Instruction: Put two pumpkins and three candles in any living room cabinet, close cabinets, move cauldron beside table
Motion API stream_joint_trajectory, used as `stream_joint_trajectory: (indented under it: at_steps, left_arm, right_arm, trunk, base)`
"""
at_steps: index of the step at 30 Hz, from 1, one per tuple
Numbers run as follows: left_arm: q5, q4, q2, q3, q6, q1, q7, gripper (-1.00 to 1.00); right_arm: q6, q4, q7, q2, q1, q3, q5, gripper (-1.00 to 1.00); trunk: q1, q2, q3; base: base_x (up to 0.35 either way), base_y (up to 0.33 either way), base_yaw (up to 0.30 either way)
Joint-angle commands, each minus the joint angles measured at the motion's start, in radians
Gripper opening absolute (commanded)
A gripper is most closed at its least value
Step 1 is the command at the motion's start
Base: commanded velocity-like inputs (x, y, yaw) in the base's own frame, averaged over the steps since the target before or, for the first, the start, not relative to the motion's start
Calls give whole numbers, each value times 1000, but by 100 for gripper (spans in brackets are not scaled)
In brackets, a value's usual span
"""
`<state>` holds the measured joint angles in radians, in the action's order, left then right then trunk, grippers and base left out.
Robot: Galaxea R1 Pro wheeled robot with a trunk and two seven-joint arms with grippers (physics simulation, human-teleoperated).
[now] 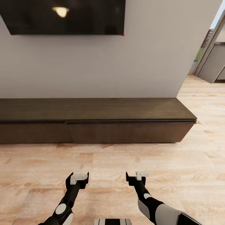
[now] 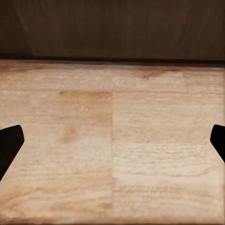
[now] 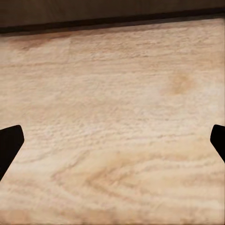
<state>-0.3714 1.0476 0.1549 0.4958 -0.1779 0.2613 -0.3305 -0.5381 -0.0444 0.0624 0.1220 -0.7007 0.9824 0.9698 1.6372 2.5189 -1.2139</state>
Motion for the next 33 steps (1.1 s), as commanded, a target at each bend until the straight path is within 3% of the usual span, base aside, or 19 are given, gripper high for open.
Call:
stream_joint_trajectory:
  at_steps: [1,15,17,21,25,27,29,30,31,33]
  left_arm:
    - [-11,0,2,6,-6,1,-6,100]
    - [-17,9,2,-5,26,2,-8,100]
    - [-20,32,3,-9,74,1,-9,100]
    - [-23,153,5,-26,251,1,-11,100]
    - [-29,320,9,-69,470,-4,-43,100]
    - [-44,377,9,-105,610,-5,-76,100]
    - [-73,398,10,-139,701,-7,-96,100]
    - [-94,402,12,-152,725,-8,-101,100]
    - [-105,403,13,-158,733,-8,-103,100]
    - [-147,405,17,-182,753,-20,-108,100]
  right_arm:
    - [-1,0,7,0,0,8,3,100]
    - [6,-2,12,1,0,6,9,100]
    - [16,-2,12,1,0,4,13,100]
    - [94,-4,13,-2,0,-3,19,100]
    - [160,-33,13,-20,-1,-7,25,100]
    - [221,-80,12,-44,0,-15,42,100]
    - [303,-171,13,-98,0,-29,71,100]
    - [350,-239,13,-140,-1,-36,87,100]
    - [375,-278,13,-165,-1,-39,95,100]
    - [468,-442,17,-280,-1,-52,129,100]
  trunk:
    - [0,0,-1]
    - [0,0,-1]
    - [0,0,-1]
    - [0,0,-1]
    - [0,0,-1]
    - [0,0,-1]
    - [0,0,-1]
    - [0,0,-1]
    - [0,0,-1]
    - [0,0,-1]
  base:
    - [-24,0,0]
    - [-3,0,0]
    - [0,0,0]
    - [0,0,0]
    - [0,0,0]
    - [0,0,0]
    - [0,0,0]
    - [0,0,0]
    - [0,0,0]
    - [0,0,0]
